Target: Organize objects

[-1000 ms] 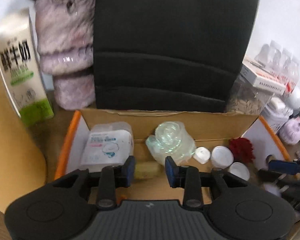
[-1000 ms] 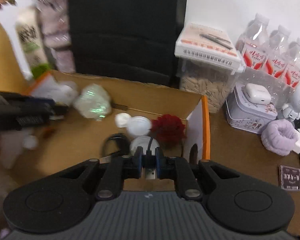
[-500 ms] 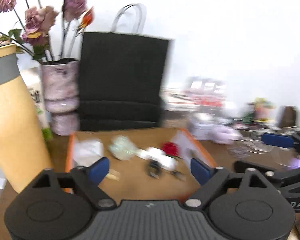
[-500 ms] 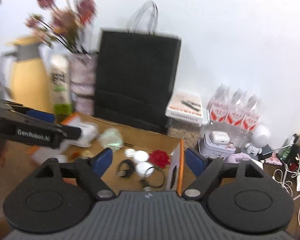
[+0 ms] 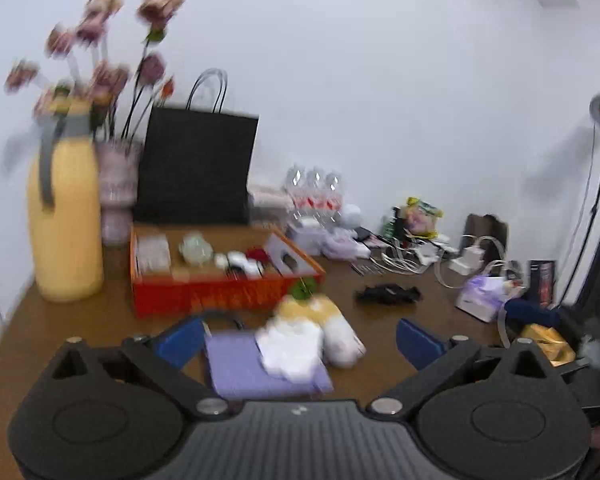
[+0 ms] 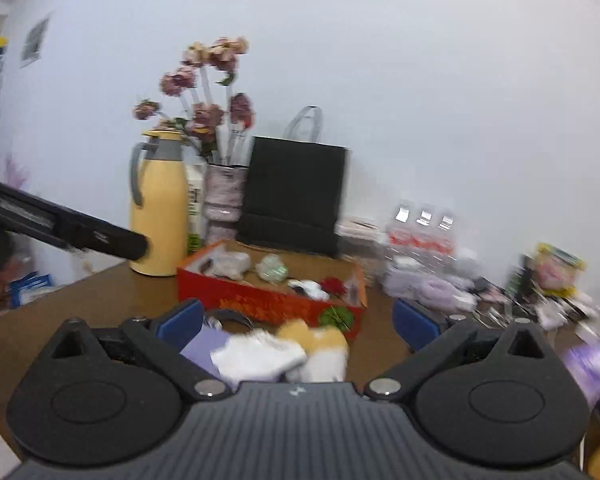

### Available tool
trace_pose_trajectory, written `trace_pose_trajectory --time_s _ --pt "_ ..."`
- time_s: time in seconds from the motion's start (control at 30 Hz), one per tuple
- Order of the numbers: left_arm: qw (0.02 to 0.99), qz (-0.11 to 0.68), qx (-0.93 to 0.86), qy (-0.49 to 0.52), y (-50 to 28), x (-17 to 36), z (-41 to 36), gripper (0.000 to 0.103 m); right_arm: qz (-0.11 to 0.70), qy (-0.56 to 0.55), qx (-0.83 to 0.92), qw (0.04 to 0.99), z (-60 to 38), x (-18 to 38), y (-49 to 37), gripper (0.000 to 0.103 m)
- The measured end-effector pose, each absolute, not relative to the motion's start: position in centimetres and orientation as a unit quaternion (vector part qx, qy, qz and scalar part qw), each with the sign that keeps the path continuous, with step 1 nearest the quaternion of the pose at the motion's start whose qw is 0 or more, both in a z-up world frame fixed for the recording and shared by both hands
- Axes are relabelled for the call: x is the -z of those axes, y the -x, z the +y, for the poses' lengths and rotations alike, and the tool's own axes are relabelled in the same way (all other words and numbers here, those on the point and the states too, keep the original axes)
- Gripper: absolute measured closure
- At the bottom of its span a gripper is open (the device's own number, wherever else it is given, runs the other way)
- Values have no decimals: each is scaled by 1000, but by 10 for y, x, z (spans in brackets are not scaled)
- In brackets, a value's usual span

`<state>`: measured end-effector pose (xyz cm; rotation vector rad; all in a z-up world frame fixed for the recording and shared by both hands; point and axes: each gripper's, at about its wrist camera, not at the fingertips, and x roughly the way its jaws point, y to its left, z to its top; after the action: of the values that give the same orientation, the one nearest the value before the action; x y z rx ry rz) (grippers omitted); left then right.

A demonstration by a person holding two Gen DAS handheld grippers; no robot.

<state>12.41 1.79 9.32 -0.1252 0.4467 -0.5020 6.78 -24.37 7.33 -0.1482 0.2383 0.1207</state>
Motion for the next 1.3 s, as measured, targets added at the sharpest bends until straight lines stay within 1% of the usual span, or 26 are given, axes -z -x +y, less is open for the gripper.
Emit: trace_pose_trajectory --time_s 0.1,0.2,0.27,0.33,0.53,0.73,0.83,0.9,0.97,1.03,1.07,1.13,1.17,1.2,1.23,1.27,1.3 --pt "933 263 226 93 -104 -64 25 0 159 70 -50 983 -249 -50 -48 0" --pt "936 305 172 45 -106 -41 16 0 187 56 -54 979 -254 -40 -44 0" --pt "938 322 132 13 -112 -28 8 1 181 40 -56 981 -256 -40 -47 0" --pt "939 326 109 2 -120 -19 3 2 183 31 -52 981 -255 -39 -54 0" --pt "939 322 116 22 -146 -10 4 1 195 36 -52 979 -253 -26 -74 0" --pt "945 305 117 9 -198 -7 -2 2 200 20 -43 979 -263 -21 -131 0" --pt "950 290 116 -17 -238 -11 -4 8 199 -1 -34 979 -273 -18 -172 0" --pt "954 276 113 -28 -263 -15 -3 9 210 -24 -41 977 -280 -18 -200 0" --pt "954 276 116 -21 -292 -18 2 10 221 -43 -61 973 -287 -18 -230 0" --pt "947 298 117 3 -322 -16 8 10 229 -50 -77 969 -288 -19 -260 0" --pt "944 308 120 23 -335 -13 12 12 232 -51 -81 968 -286 -19 -275 2" --pt "936 323 126 58 -358 -5 17 18 245 -51 -100 963 -282 -16 -300 6" --pt "934 327 129 69 -368 0 19 25 253 -53 -108 960 -280 -15 -310 11" --pt "932 332 126 74 -377 5 18 35 265 -53 -116 956 -275 -11 -323 19" --pt "929 340 124 72 -387 11 16 43 274 -51 -123 952 -271 -9 -333 25" --pt "927 348 123 71 -393 15 14 58 285 -46 -131 948 -265 -6 -342 35" --pt "923 356 128 68 -399 19 13 63 291 -40 -144 945 -257 -4 -350 38"
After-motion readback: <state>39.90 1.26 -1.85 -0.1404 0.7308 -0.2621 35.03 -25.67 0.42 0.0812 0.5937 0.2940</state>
